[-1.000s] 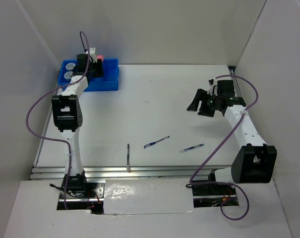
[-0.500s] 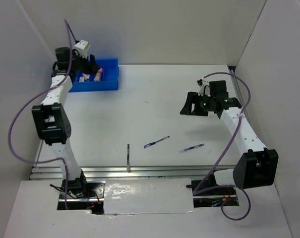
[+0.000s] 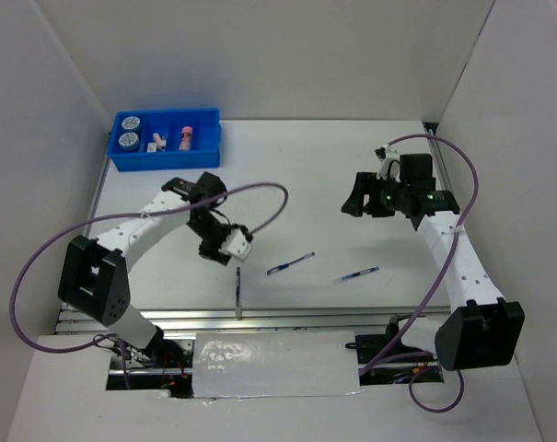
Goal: Sort the stationery into containers
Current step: Pick up the pen from the corner of the board.
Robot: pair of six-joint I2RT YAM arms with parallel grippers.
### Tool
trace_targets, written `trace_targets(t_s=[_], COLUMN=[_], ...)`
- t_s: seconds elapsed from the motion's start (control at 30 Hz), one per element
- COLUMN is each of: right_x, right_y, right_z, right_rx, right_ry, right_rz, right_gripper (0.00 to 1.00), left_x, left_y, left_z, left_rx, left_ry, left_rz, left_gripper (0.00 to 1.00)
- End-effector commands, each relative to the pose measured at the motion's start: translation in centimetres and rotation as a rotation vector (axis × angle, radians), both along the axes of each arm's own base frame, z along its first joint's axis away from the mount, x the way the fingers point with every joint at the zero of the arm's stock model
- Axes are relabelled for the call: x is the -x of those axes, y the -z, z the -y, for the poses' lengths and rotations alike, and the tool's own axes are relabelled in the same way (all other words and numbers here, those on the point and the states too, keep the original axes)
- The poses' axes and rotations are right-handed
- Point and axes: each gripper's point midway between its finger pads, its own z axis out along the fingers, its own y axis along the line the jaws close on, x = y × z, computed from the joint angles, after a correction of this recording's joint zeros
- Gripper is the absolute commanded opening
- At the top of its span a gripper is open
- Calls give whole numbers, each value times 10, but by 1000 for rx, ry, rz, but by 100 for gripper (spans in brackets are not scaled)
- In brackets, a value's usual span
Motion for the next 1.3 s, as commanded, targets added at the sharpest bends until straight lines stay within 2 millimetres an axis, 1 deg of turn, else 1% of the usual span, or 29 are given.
trace_targets(t_s=[0.0,0.03,0.1,0.13,0.17,0.23,0.37,0.4,0.43,0.57,0.6,0.8,1.07,1.17,1.27], right_x=[-2,-2,-2,-1,0,1,3,0,1,2,2,4,5,4,5], right_y=[-8,-9,-9,-9,-8,-9,-13,-13,-13,-13,-13,-11,-8,-9,-8], right_z=[7,9,11,13,13,13,12,21,20,22,22,23,23,23,24], right_rx=[2,2,-3,-7,-11,-15,-18,-18,-24,-30,-32,-32,-36,-39,-37], right_ry=[7,14,23,28,29,30,25,54,50,54,54,50,52,50,50], right_rz=[34,35,37,39,37,43,45,43,40,45,46,37,25,24,22], right_gripper=[77,77,77,77,77,77,77,77,77,77,77,77,77,78,77], left_x=[23,31,41,50,49,55,71,72,74,72,72,62,52,52,54], left_y=[-1,3,13,20,21,26,44,48,52,61,65,86,101,108,114], left_z=[0,8,12,15,22,30,34,35,35,38,38,25,22,17,7], left_rx=[-61,-71,-88,-101,-91,-87,-143,-153,-166,-190,-197,-279,-288,-294,-307], left_ry=[225,280,330,376,397,444,537,552,579,621,639,725,722,707,698], left_rz=[141,148,151,158,191,221,185,182,187,204,202,247,268,256,233], left_gripper=[63,62,60,60,58,55,52,52,51,51,51,50,46,43,39])
